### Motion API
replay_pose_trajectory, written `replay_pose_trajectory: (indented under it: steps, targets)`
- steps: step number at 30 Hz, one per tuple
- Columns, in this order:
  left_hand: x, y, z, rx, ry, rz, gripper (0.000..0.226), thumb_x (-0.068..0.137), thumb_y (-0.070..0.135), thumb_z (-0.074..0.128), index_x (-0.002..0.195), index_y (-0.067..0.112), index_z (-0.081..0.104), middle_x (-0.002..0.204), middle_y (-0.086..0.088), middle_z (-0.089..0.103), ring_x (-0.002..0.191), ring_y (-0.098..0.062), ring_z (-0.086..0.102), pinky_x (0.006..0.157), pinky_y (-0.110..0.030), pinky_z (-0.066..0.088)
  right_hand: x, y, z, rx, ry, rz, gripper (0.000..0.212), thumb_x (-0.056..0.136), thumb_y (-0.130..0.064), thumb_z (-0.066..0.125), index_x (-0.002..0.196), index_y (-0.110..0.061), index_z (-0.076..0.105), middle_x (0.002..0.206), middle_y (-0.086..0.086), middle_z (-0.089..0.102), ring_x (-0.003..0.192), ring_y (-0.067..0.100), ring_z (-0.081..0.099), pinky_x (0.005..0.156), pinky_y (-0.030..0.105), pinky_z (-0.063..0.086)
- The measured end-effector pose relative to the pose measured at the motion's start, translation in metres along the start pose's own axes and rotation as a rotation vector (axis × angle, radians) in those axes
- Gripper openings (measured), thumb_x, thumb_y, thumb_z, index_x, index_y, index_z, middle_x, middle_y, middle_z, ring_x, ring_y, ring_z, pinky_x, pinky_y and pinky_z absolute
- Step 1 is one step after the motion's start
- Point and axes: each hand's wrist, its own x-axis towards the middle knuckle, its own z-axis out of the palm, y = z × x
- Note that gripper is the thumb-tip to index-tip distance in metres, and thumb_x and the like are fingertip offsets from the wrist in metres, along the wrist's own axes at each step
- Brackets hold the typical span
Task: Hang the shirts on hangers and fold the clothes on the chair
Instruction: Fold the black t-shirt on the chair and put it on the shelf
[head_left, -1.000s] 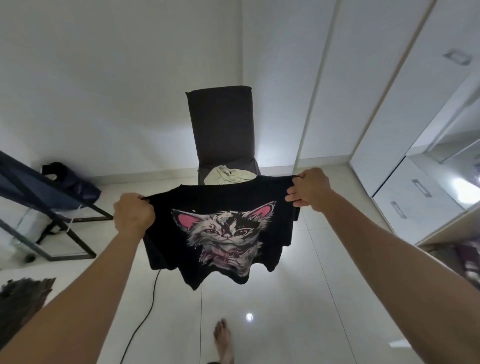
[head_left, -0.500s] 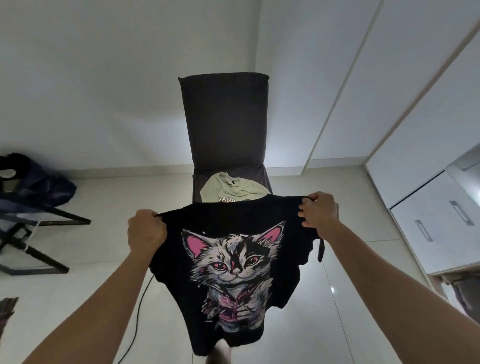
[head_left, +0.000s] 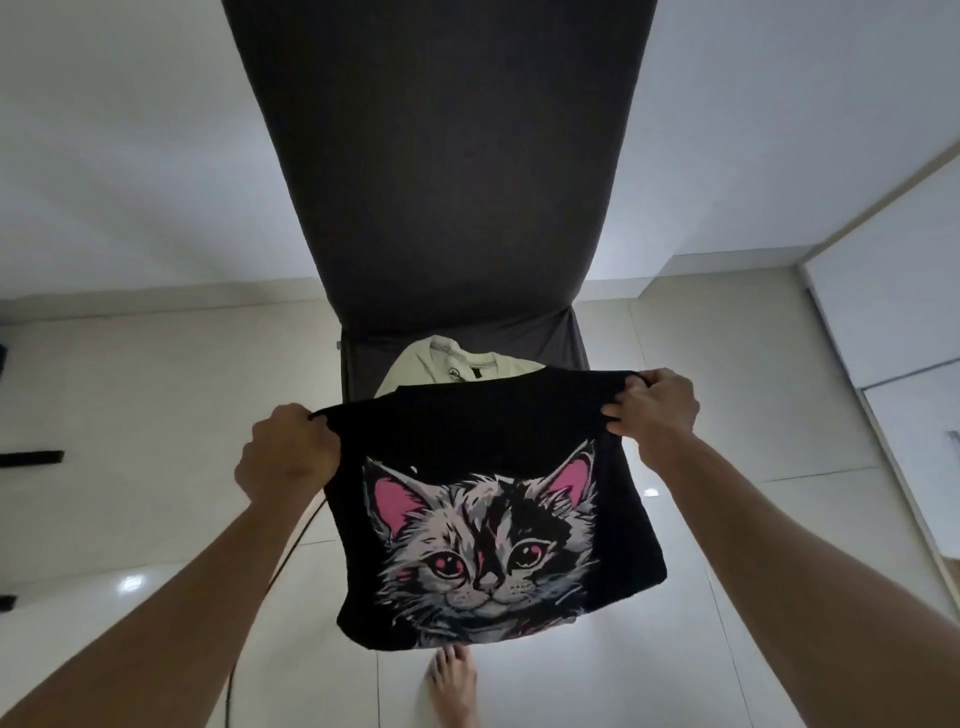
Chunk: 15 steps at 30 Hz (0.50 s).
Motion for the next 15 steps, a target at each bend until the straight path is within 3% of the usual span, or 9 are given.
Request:
replay_pose_trajectory:
  steps: [3, 9, 15]
  targets:
    - [0.035, 0.012, 0.014, 0.044, 0.021, -0.005, 0.021, 0.091, 0.026, 0.054, 0.084, 0.009, 0.065, 0.074, -0.007, 0.056, 0.073, -0.034, 0.058, 0.068, -0.036, 0.045, 0.033, -0.006, 0.024, -0.114, 0.079, -0.062, 0.01, 0.1, -0.008, 0.054, 0.096, -0.009, 0.063, 0.085, 0.015, 0.069, 0.064, 0.028, 0.073, 0.056, 0.041, 0.062]
    - [0.079, 0.039, 0.038, 0.071, -0.031, -0.026, 0.013, 0.08, 0.016, 0.06, 0.088, 0.006, 0.062, 0.069, -0.006, 0.052, 0.067, -0.031, 0.057, 0.068, -0.035, 0.049, 0.087, -0.01, 0.054, -0.283, 0.147, -0.12, 0.017, 0.096, -0.012, 0.06, 0.08, -0.015, 0.065, 0.086, 0.014, 0.068, 0.071, 0.031, 0.072, 0.065, 0.047, 0.063]
    - [0.121, 0.049, 0.064, 0.122, -0.002, 0.06, 0.014, 0.079, 0.015, 0.062, 0.085, 0.005, 0.055, 0.077, -0.009, 0.057, 0.076, -0.035, 0.062, 0.068, -0.035, 0.049, 0.133, -0.003, 0.092, -0.357, 0.174, -0.163, 0.01, 0.09, -0.013, 0.063, 0.083, -0.009, 0.069, 0.081, 0.015, 0.069, 0.072, 0.034, 0.071, 0.069, 0.047, 0.063]
